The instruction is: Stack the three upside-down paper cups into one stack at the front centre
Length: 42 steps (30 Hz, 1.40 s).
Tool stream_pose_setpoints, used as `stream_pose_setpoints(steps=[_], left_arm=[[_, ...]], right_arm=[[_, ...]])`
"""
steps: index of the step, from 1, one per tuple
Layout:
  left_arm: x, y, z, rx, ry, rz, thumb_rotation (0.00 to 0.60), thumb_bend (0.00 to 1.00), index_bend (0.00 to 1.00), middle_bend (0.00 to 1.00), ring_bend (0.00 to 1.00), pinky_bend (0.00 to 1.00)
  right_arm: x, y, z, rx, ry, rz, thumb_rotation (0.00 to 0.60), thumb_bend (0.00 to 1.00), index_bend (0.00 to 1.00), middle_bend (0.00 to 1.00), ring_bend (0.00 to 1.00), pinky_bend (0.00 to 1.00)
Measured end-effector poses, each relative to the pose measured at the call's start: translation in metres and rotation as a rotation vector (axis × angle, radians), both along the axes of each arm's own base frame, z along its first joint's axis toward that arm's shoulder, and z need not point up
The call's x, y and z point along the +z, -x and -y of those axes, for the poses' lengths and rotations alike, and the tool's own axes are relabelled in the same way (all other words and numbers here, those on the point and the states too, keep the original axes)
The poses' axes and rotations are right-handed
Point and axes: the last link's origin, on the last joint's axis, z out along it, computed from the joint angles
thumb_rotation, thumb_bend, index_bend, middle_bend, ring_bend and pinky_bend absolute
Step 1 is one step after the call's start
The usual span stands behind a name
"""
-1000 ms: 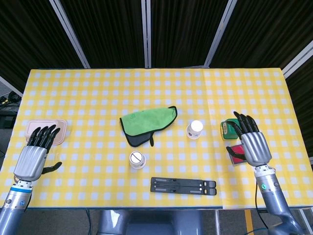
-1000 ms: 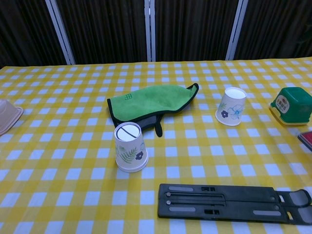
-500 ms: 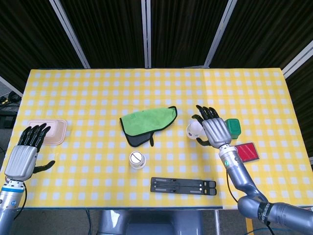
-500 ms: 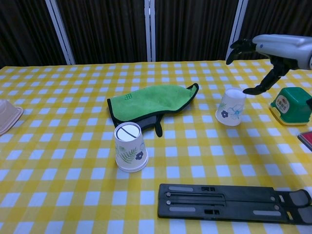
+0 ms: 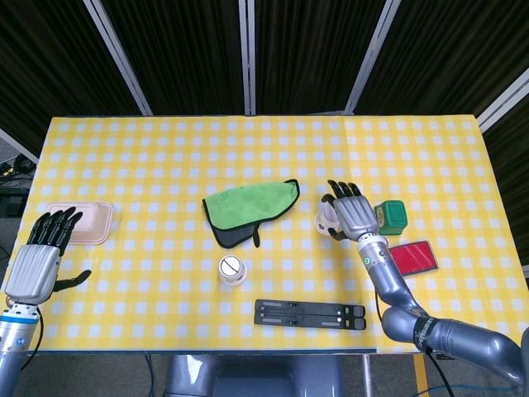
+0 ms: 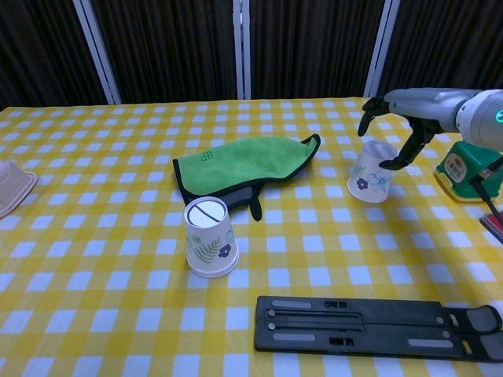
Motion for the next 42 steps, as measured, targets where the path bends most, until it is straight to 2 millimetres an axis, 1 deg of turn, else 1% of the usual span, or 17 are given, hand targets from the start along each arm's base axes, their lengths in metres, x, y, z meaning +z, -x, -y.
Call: stream_pose_setpoints(steps=[9,12,14,19,24,27,30,33,37,42], left_arm=[[-0.001,0.000,-0.001,0.002,0.003,-0.002,0.600,0.07,0.00,0.00,0.00,0.00],[-0.001,0.000,-0.001,0.003,0.004,-0.001,0.600,0.07,0.00,0.00,0.00,0.00],[-0.002,-0.001,-0.001,0.002,0.004,0.000,0.600,0.07,0.00,0.00,0.00,0.00],[-0.002,-0.001,-0.001,-0.001,0.004,0.000,0.600,0.07,0.00,0.00,0.00,0.00],[-0.001,0.000,-0.001,0.002,0.001,0.000,0.600,0.07,0.00,0.00,0.00,0.00],[-0.001,0.001,-0.002,0.007,-0.002,0.000,0.600,0.07,0.00,0.00,0.00,0.00],[-0.001,0.003,-0.003,0.014,0.002,-0.001,0.600,0.07,0.00,0.00,0.00,0.00],[-0.003,0.005,-0.005,0.027,0.012,-0.006,0.600,0.07,0.00,0.00,0.00,0.00],[-0.006,0.008,-0.008,0.039,0.023,-0.011,0.600,0.07,0.00,0.00,0.00,0.00],[-0.007,0.013,-0.010,0.058,0.030,-0.009,0.600,0.07,0.00,0.00,0.00,0.00]], right_arm=[[-0.004,0.010,0.003,-0.035,-0.015,-0.048,0.600,0.24,0.29,0.02,0.00,0.00],[-0.005,0.011,0.004,-0.039,-0.012,-0.051,0.600,0.27,0.34,0.05,0.00,0.00],[-0.005,0.011,0.004,-0.040,-0.010,-0.043,0.600,0.29,0.40,0.08,0.00,0.00],[-0.005,0.006,0.005,-0.013,0.018,-0.027,0.600,0.29,0.45,0.12,0.00,0.00],[-0.002,-0.005,0.002,0.031,0.035,-0.010,0.600,0.29,0.44,0.12,0.00,0.00],[0.002,-0.017,-0.003,0.069,0.039,0.008,0.600,0.29,0.44,0.12,0.00,0.00],[0.006,-0.033,-0.012,0.115,0.037,0.032,0.600,0.29,0.44,0.12,0.00,0.00],[0.010,-0.052,-0.025,0.162,0.022,0.065,0.600,0.29,0.44,0.11,0.00,0.00],[0.015,-0.086,-0.050,0.244,-0.013,0.113,0.600,0.29,0.44,0.11,0.00,0.00],[0.018,-0.122,-0.077,0.349,-0.027,0.130,0.600,0.29,0.44,0.11,0.00,0.00]])
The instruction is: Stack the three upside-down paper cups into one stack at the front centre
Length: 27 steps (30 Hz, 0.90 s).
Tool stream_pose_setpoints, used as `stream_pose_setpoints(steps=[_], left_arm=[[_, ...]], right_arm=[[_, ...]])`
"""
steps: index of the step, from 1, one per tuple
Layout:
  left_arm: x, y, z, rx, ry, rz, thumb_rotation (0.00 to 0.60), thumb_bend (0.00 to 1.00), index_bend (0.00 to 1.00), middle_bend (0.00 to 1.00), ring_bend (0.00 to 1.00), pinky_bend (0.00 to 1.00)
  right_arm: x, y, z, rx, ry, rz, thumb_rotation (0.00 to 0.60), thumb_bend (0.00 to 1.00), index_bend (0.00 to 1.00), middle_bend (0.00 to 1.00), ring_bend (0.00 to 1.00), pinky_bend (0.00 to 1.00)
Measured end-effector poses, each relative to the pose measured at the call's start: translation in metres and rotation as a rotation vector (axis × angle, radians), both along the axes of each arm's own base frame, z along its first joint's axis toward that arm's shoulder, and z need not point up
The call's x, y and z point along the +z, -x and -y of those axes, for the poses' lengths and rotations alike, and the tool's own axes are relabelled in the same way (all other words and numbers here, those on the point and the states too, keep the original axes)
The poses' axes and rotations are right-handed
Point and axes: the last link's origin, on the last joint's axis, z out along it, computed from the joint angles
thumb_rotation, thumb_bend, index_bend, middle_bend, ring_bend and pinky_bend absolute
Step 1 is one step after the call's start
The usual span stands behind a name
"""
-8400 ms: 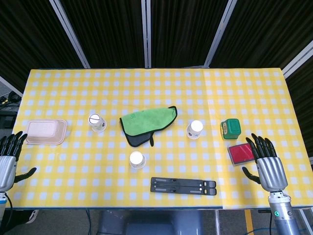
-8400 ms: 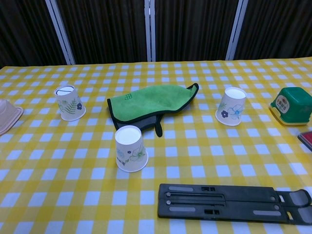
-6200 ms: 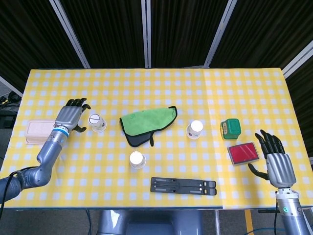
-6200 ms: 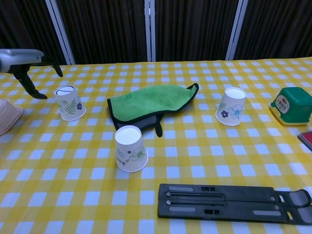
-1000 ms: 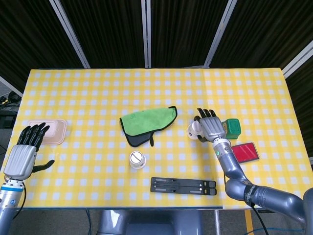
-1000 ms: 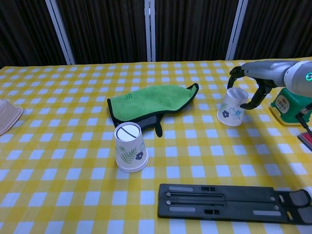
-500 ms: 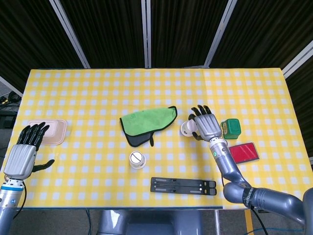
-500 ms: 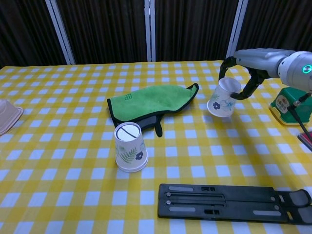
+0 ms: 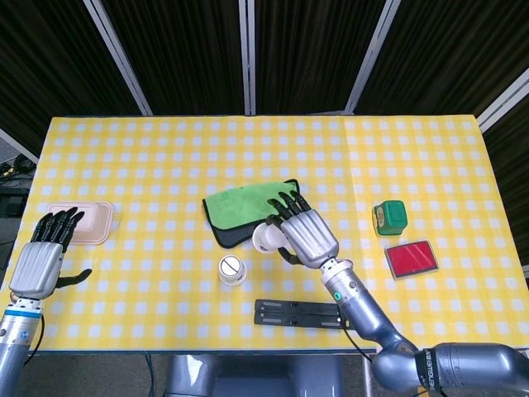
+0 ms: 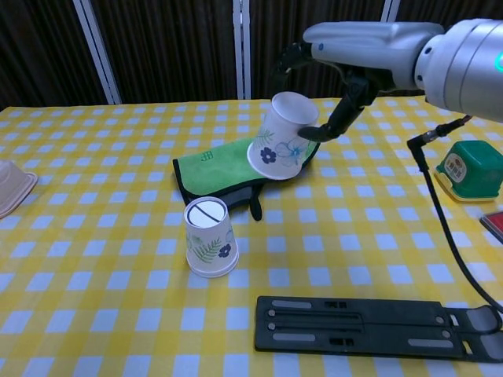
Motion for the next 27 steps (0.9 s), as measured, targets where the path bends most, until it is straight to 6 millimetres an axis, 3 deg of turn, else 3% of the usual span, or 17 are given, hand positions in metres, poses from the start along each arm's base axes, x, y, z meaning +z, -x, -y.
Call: stream_pose_setpoints(steps=[11,18,27], left_arm=[[0.000,0.006,-0.003,0.024,0.005,0.007,0.600,0.07,0.00,0.00,0.00,0.00],[0.001,0.009,-0.005,0.037,0.008,0.015,0.600,0.07,0.00,0.00,0.00,0.00],[0.001,0.009,-0.006,0.036,0.012,0.018,0.600,0.07,0.00,0.00,0.00,0.00]], right_arm=[[-0.028,-0.046,-0.034,0.092,-0.053,0.023,0.600,0.29,0.45,0.11,0.00,0.00],[-0.051,-0.050,-0.039,0.090,-0.079,-0.003,0.600,0.29,0.45,0.11,0.00,0.00],[-0.052,-0.048,-0.034,0.083,-0.056,-0.016,0.600,0.29,0.45,0.11,0.00,0.00]])
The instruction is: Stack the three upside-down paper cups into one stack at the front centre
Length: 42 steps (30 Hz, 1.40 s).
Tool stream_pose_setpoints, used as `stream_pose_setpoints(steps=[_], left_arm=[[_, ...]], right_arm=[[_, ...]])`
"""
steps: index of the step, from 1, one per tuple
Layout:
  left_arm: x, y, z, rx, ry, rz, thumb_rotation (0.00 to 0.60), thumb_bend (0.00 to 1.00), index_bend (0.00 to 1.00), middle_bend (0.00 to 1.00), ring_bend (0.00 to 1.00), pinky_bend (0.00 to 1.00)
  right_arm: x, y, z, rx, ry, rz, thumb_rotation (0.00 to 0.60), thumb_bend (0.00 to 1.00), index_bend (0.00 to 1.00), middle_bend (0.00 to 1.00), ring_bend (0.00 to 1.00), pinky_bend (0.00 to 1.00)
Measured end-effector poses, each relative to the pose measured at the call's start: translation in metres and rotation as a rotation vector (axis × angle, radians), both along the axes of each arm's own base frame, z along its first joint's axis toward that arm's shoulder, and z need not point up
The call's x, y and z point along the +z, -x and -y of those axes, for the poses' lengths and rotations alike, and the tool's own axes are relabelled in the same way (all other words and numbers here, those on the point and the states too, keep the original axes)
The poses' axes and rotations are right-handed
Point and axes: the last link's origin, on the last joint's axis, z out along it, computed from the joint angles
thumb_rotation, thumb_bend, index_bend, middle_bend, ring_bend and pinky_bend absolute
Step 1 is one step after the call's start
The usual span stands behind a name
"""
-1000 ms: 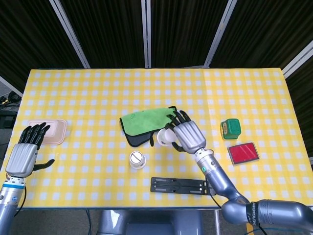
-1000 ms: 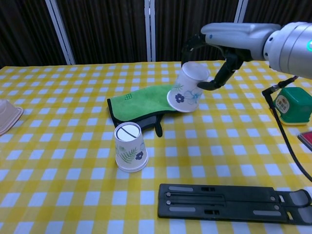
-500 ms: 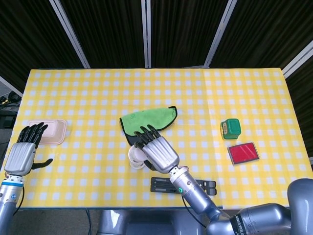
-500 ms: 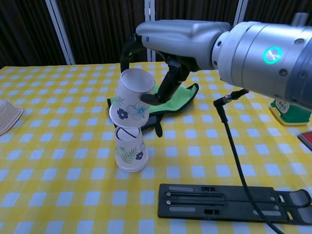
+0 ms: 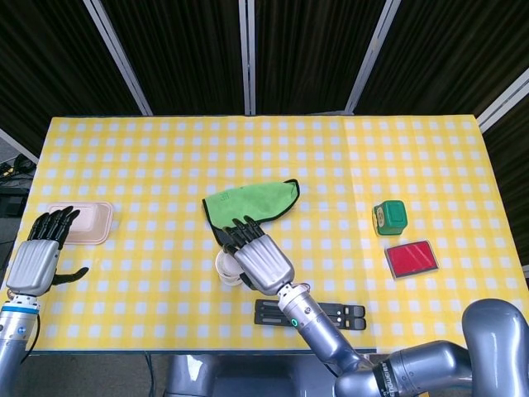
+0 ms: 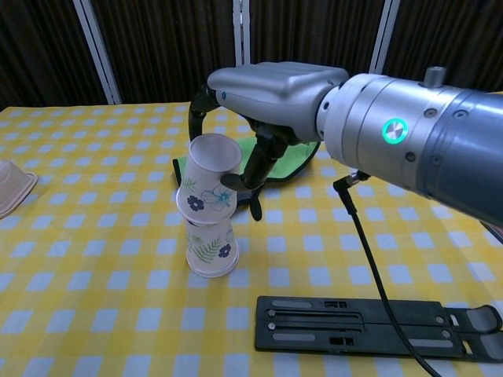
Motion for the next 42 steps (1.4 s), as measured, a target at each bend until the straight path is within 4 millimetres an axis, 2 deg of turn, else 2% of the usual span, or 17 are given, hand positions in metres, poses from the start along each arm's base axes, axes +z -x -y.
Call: stream_pose_setpoints(steps=[15,25,35,42], left_arm=[[-0.001,-0.001,-0.001,0.001,0.004,0.007,0.600,0.07,0.00,0.00,0.00,0.00],[0.000,0.002,-0.002,0.015,0.015,0.014,0.600,0.07,0.00,0.00,0.00,0.00],[0.001,0.001,-0.002,0.015,0.013,0.012,0.600,0.07,0.00,0.00,0.00,0.00],[-0.001,0.002,-0.001,0.018,0.013,0.002,0.600,0.07,0.00,0.00,0.00,0.00]], right_arm=[[-0.012,0.005,0.000,-0.010,-0.016,-0.020,0.600,0.28,0.45,0.10,0.00,0.00],[-0.018,0.007,0.000,-0.020,-0.016,-0.011,0.600,0.21,0.31,0.05,0.00,0.00],[-0.010,0.017,0.001,-0.030,0.011,-0.018,0.600,0.18,0.25,0.02,0.00,0.00],[0.008,0.044,0.006,-0.066,0.074,-0.025,0.600,0.18,0.22,0.00,0.00,0.00]])
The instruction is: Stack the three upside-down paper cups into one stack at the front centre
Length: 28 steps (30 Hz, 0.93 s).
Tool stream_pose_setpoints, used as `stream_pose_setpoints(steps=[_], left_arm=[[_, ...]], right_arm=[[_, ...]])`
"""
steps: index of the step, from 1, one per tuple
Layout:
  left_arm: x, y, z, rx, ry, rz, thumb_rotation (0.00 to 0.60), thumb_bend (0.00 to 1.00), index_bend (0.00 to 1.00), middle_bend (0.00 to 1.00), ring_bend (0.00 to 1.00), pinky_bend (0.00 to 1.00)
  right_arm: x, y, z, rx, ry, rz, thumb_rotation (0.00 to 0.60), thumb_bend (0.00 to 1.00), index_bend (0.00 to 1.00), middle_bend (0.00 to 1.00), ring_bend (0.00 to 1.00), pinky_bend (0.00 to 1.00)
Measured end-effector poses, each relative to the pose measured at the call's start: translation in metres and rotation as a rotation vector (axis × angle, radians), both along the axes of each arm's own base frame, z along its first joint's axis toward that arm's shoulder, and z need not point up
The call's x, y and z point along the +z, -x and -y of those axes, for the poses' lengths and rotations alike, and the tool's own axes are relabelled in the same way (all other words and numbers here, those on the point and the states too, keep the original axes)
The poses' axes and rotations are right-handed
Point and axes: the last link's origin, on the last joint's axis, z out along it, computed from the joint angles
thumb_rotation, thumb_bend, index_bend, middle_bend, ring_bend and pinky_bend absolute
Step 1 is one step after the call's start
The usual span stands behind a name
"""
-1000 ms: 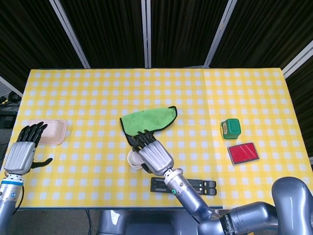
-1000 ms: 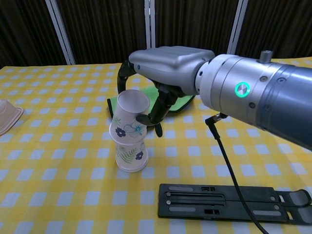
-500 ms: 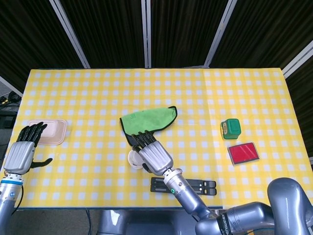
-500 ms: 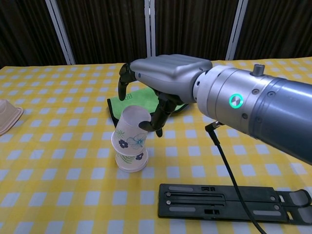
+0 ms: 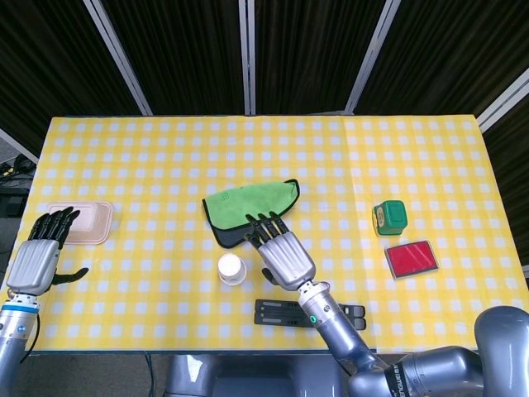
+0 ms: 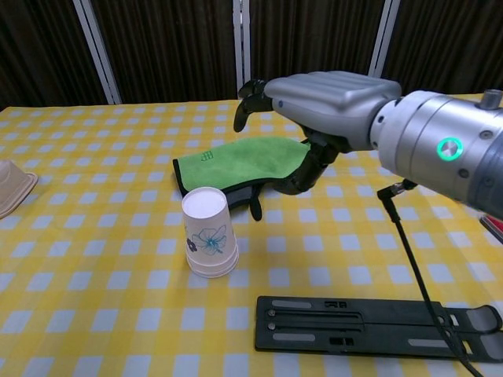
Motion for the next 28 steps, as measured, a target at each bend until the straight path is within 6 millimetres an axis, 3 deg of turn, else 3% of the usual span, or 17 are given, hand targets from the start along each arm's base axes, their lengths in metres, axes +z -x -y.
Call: stream_pose_setpoints(steps=[4,11,23,28], left_arm=[[0.001,0.000,0.001,-0.002,-0.007,-0.006,0.600,0.07,0.00,0.00,0.00,0.00],[-0.001,0.001,0.006,-0.001,-0.009,-0.020,0.600,0.07,0.00,0.00,0.00,0.00],[-0.007,0.006,0.025,0.006,-0.007,-0.058,0.600,0.06,0.00,0.00,0.00,0.00],[-0.005,0.007,0.033,-0.006,-0.031,-0.063,0.600,0.06,0.00,0.00,0.00,0.00]], right_arm=[[0.011,0.020,0.000,-0.018,0.036,0.002,0.600,0.18,0.14,0.00,0.00,0.00],[0.038,0.088,-0.007,-0.096,0.129,0.001,0.600,0.18,0.02,0.00,0.00,0.00],[0.082,0.222,-0.034,-0.310,0.267,0.020,0.600,0.15,0.00,0.00,0.00,0.00],[0.096,0.257,-0.053,-0.356,0.308,0.023,0.600,0.15,0.00,0.00,0.00,0.00]])
